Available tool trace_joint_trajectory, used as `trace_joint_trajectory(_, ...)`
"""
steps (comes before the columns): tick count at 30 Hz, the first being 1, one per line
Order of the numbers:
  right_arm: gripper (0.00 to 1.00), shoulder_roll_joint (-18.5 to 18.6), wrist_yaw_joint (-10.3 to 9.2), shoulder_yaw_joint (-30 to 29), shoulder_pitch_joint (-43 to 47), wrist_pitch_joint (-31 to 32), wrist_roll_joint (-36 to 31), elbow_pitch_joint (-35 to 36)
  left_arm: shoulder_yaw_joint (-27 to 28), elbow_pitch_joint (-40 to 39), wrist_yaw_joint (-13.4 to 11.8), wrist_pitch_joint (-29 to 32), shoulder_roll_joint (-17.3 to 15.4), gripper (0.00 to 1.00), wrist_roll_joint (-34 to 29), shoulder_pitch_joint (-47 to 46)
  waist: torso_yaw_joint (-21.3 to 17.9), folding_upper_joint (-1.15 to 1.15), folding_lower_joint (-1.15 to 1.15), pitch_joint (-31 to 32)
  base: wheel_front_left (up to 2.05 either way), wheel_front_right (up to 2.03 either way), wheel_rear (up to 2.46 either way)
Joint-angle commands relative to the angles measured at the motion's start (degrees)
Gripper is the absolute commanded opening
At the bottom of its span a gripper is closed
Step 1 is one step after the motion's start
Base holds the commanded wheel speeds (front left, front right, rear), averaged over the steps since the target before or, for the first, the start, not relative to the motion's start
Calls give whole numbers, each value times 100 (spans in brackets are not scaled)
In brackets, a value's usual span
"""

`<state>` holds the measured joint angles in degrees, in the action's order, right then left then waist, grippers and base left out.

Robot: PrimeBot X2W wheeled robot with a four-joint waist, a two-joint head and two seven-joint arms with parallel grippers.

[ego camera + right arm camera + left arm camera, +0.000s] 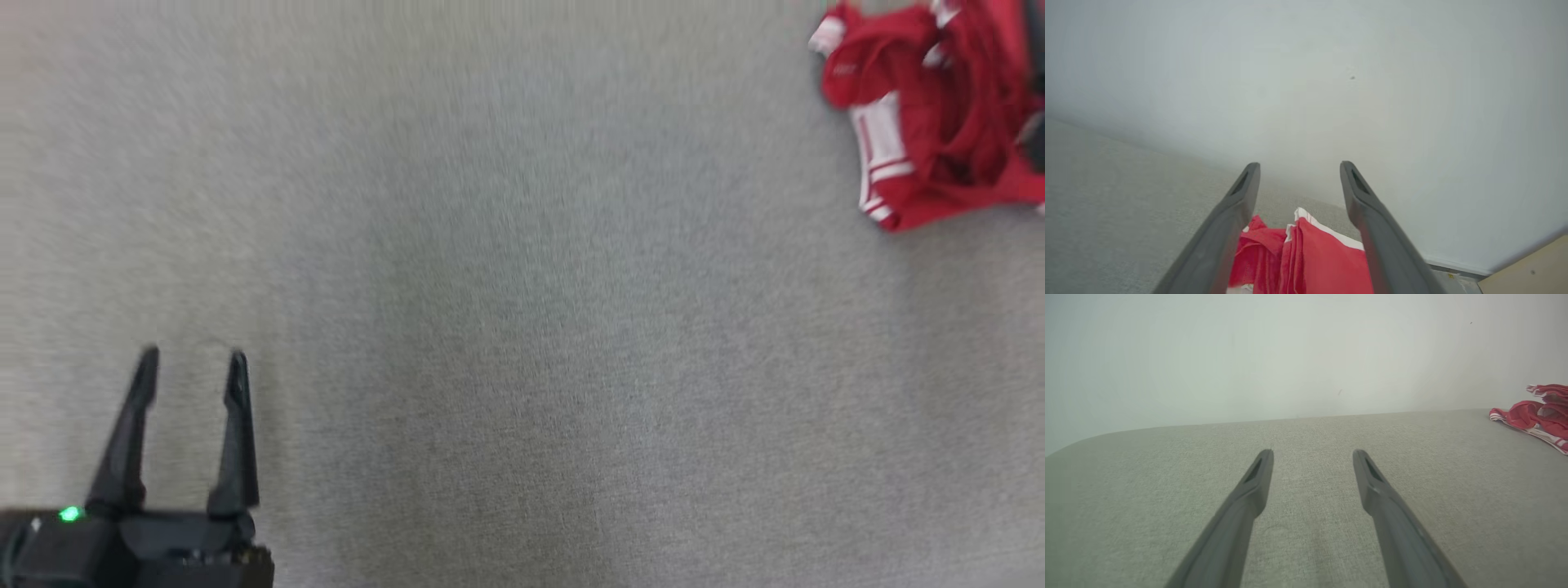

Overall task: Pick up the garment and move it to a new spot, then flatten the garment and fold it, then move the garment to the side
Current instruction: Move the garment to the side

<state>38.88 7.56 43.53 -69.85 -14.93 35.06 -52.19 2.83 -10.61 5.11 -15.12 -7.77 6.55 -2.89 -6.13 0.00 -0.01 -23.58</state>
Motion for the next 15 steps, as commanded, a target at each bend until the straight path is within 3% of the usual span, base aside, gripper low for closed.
trace_joint_trajectory(1,100,-122,-15,-246,308,-23,-99,230,8,91,4,0,25,100,7,169,121,0,1,806,0,0,0)
trace_joint_trajectory(8,100,-792,-15,-1536,1885,-19,-675,1198,0,452,-9,1,80,100,108,569,295,0,1,1665,0,0,0)
trace_joint_trajectory(15,100,-1438,-15,-2293,3534,-19,-1335,2089,-101,810,28,2,75,100,201,822,535,0,1,2219,0,0,0)
